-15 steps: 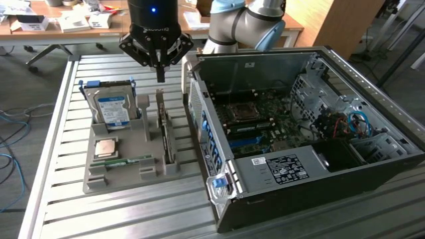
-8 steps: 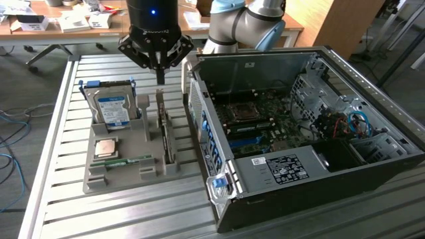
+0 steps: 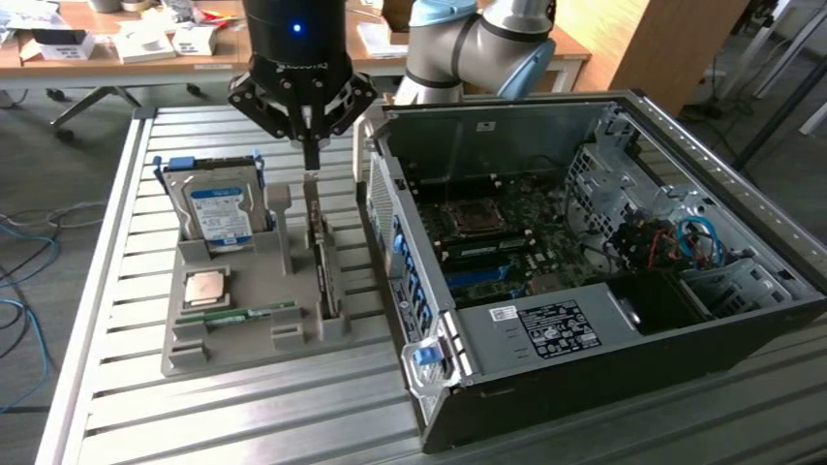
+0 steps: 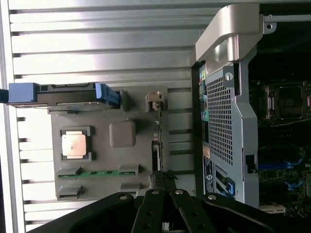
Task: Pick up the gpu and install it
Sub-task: 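Reach for the gpu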
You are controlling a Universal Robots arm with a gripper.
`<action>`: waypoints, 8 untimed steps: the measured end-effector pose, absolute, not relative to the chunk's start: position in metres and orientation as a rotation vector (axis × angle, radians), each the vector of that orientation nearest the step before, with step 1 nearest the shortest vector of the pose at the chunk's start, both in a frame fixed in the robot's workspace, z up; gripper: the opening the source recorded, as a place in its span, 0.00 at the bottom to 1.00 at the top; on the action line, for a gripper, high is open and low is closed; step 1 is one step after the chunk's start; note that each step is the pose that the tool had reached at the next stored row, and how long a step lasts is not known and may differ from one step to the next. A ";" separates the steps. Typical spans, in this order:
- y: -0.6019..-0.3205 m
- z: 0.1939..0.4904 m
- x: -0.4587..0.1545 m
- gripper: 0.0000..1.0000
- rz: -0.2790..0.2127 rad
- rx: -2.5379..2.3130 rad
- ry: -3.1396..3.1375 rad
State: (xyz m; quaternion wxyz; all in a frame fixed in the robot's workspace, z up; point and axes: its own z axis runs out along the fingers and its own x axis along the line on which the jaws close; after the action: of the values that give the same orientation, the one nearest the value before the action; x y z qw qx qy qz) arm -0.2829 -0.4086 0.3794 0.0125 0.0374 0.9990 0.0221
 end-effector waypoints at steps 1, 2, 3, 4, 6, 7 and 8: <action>-0.410 0.379 -0.283 0.11 0.069 0.117 3.114; -0.411 0.379 -0.283 0.11 0.069 0.117 3.114; -0.412 0.379 -0.284 0.11 0.069 0.117 3.114; -0.413 0.379 -0.284 0.11 0.069 0.117 3.114; -0.415 0.379 -0.285 0.11 0.069 0.117 3.114; -0.416 0.379 -0.285 0.11 0.069 0.117 3.114; -0.416 0.379 -0.286 0.11 0.069 0.117 3.114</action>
State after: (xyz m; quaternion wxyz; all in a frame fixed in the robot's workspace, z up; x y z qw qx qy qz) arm -0.2858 -0.4164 0.3794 0.0125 0.0374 0.9990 0.0221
